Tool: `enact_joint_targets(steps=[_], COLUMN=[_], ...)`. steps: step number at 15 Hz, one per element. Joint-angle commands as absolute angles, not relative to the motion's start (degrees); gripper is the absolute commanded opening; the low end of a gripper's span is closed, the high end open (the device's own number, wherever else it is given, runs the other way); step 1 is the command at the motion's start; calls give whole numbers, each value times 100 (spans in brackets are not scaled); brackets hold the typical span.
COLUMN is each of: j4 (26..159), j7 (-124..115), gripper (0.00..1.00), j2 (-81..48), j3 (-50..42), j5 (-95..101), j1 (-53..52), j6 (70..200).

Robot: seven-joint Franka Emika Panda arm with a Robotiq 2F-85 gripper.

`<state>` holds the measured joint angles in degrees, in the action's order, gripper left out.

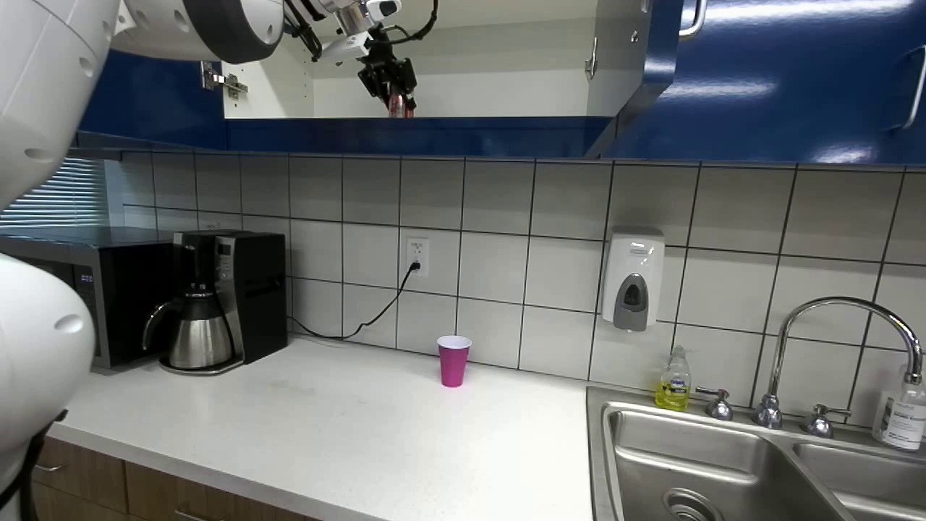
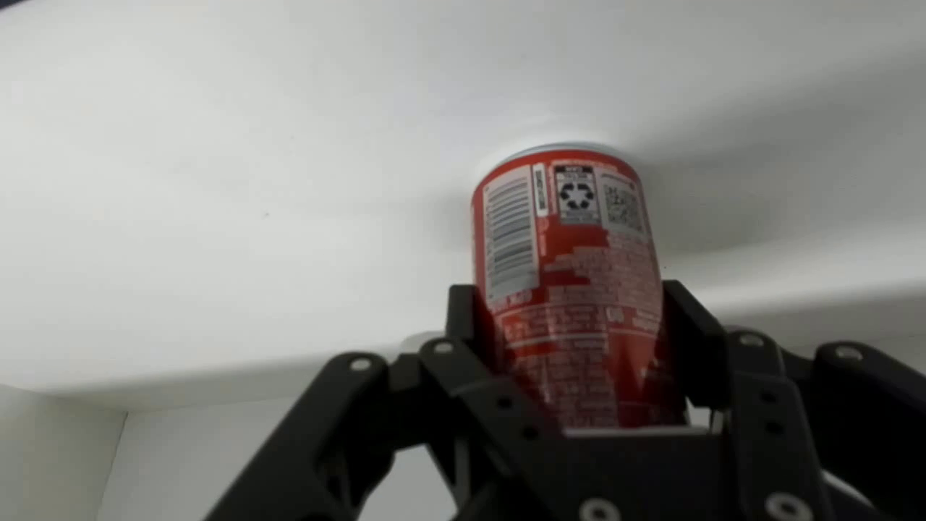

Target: Take the soda can out of the cupboard

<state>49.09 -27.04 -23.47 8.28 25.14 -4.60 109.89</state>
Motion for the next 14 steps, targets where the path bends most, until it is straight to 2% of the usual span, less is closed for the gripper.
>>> enact_joint_targets(steps=[1,14], j4=[4712,5441], j7=[-2821,-2816], gripper=[38,38], j2=[-2298,-1249], j3=[804,785], j5=[2627,2581], j1=[-601,-650], j6=[10794,10454])
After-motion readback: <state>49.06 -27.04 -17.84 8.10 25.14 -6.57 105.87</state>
